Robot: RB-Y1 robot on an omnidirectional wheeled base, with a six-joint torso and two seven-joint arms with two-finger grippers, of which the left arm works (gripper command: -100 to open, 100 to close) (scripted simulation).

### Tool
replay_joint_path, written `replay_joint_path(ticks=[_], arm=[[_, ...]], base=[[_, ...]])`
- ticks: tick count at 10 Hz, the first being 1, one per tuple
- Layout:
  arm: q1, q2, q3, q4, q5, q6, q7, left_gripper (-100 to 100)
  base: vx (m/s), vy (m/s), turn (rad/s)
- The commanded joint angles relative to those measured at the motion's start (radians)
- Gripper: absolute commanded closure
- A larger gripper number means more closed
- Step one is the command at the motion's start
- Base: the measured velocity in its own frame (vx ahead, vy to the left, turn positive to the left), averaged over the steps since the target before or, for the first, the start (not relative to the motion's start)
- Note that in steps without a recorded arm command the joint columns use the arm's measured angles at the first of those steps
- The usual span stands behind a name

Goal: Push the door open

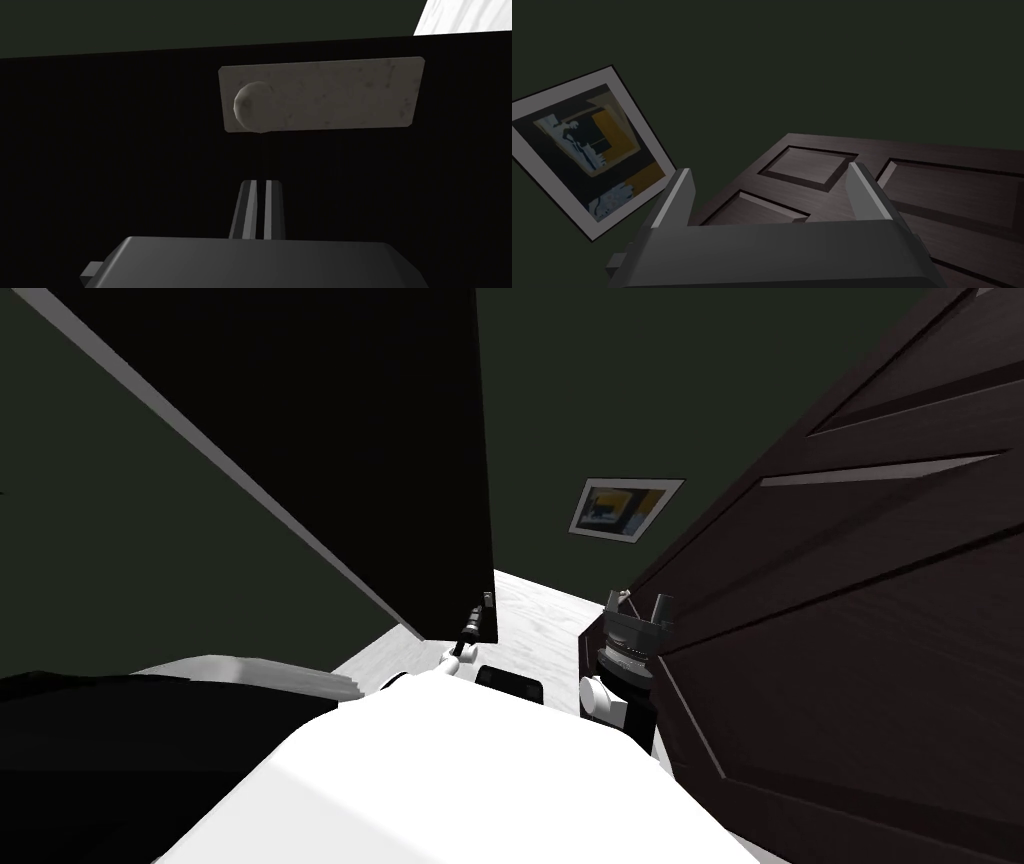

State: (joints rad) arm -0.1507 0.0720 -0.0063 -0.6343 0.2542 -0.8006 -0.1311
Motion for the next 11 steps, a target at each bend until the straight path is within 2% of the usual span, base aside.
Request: replay_joint_path(ticks=[1,3,4,8,11], arm=[[-0.001,-0.009,0.001,-0.001,0.003,0.002,0.0,-100],[-0.001,-0.023,0.002,-0.006,0.007,0.005,0.0,-100],[-0.006,-0.019,0.002,0.004,0.006,-0.001,0.001,-100],[-0.001,-0.007,0.007,0.008,0.011,-0.013,-0.001,-100],[0.002,-0.008,0.012,0.012,0.016,-0.026,-0.003,-100]], base=[[-0.249,-0.09,0.052],[-0.246,-0.11,0.052],[-0.112,-0.049,0.011],[0.176,0.018,-0.03],[0.219,0.031,-0.037]])
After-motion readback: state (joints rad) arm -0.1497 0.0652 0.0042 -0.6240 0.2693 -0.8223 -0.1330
